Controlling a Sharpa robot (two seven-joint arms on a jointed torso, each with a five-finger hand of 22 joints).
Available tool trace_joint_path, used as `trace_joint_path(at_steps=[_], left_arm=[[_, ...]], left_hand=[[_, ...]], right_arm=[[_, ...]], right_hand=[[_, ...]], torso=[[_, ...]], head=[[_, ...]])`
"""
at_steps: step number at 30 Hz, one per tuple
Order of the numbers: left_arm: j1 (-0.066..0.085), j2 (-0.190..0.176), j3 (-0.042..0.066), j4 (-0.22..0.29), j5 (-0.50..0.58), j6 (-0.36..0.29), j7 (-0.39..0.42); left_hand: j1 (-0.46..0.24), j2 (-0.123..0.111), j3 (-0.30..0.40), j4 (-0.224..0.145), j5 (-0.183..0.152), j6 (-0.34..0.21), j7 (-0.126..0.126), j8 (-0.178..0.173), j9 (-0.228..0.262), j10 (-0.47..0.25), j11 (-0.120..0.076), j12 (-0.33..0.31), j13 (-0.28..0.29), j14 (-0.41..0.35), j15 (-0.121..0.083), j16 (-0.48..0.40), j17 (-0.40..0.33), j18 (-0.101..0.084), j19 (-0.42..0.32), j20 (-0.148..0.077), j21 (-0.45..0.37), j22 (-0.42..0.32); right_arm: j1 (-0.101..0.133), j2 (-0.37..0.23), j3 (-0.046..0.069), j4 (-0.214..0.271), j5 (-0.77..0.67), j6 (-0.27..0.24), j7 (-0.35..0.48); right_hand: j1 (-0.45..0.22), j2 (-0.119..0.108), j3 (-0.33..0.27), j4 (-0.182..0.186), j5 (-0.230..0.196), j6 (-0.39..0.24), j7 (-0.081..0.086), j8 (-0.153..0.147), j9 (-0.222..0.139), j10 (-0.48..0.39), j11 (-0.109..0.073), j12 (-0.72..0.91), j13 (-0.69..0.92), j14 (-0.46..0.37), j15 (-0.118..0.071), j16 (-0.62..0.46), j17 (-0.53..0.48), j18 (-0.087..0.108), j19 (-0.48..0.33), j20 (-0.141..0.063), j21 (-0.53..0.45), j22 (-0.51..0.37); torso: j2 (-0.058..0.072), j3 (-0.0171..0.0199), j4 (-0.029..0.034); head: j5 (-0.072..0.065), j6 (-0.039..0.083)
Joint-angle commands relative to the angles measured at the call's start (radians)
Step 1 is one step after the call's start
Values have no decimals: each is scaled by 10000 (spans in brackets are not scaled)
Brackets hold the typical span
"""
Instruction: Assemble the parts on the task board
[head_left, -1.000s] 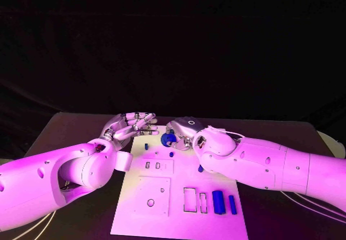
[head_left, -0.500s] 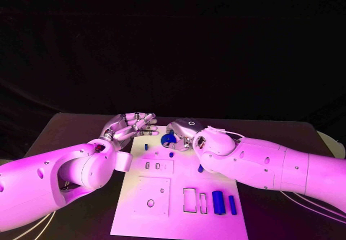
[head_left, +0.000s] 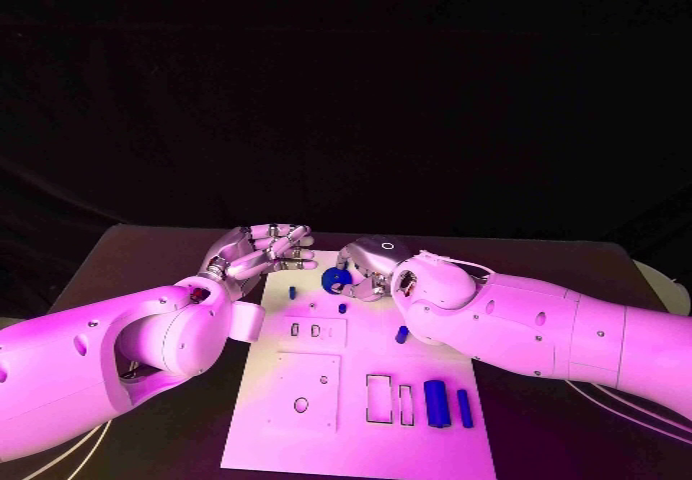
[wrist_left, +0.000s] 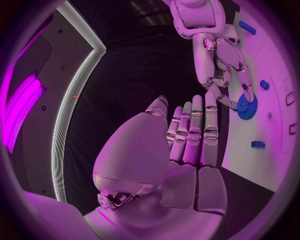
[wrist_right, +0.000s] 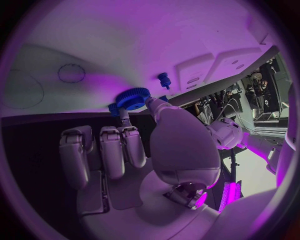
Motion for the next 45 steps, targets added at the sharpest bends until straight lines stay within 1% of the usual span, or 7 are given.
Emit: trace_joint_path(at_steps=[1,11,16,28,31,36,45], left_arm=[[20,8,9,15,19,137,64],[20,-69,9,6,19,114,65],[20,-99,9,13,19,108,61],[20,-151,8,94,19,139,63],[20,-156,8,103,19,132,55],[20,-151,7,112,19,135,50],[20,-145,7,95,19,142,39]], left_hand=[[-106,2,65,-10,-24,13,93,-45,-15,25,8,-51,-4,-21,48,-54,9,144,56,-22,-68,-16],[-106,2,65,-10,-24,13,93,-45,-15,25,8,-51,-4,-21,48,-54,9,144,56,-22,-68,-16],[-112,-1,71,-10,-24,6,98,-56,-19,18,13,-68,-5,-23,51,-63,17,144,58,-20,-78,-24],[-110,-8,74,-14,-25,5,97,-61,-21,19,13,-76,-4,-24,52,-69,21,144,60,-19,-84,-28],[-110,-8,74,-14,-25,5,97,-61,-21,19,13,-76,-4,-24,52,-69,21,144,60,-19,-84,-28],[-104,-12,79,-19,-25,10,93,-62,-21,26,11,-80,-3,-25,52,-75,26,144,62,-18,-90,-32],[-104,-12,79,-19,-25,10,93,-62,-21,26,11,-80,-3,-25,52,-75,26,144,62,-18,-90,-32]], right_arm=[[-38,-120,-20,52,56,-24,-12],[-11,-1083,12,1002,203,-969,29],[130,-1951,65,1742,635,-1260,270],[389,-4494,118,2518,2679,-446,2496],[360,-4983,117,2549,3065,-129,3032],[275,-5298,108,2395,3481,153,3474],[80,-5200,99,1853,3753,262,3686]], right_hand=[[12,135,72,-21,82,96,-14,36,15,373,-33,38,1865,1061,1,34,2635,-144,1046,8,44,2629],[41,143,119,-44,237,133,-34,20,19,386,-54,49,1877,1061,-21,34,2635,-144,1046,-15,44,2629],[54,115,119,-53,263,138,-37,13,19,389,-59,51,1879,1061,-26,34,2635,-144,1046,-21,44,2629],[1398,-312,463,-795,-226,273,-77,-125,17,457,-105,103,1941,1061,-85,34,2635,-144,1046,-84,44,2629],[1590,-385,521,-903,-199,176,-261,-226,-11,489,-243,128,1971,1061,-197,34,2635,-144,1046,-150,44,2629],[1612,-475,494,-918,-202,86,-303,-305,-30,490,-299,122,1966,1061,-270,34,2635,-144,1046,-227,44,2629],[1632,-550,385,-905,-225,-210,-105,-499,-69,458,-156,84,1928,1061,-164,34,2635,-144,1046,-202,44,2629]], torso=[[2,-1,-5],[-19,14,-69],[-42,61,-139],[-67,197,-356],[-49,236,-367],[-53,213,-360],[-56,174,-316]], head=[[5,2],[31,45],[48,83],[-14,97],[-55,117],[-153,89],[-186,22]])
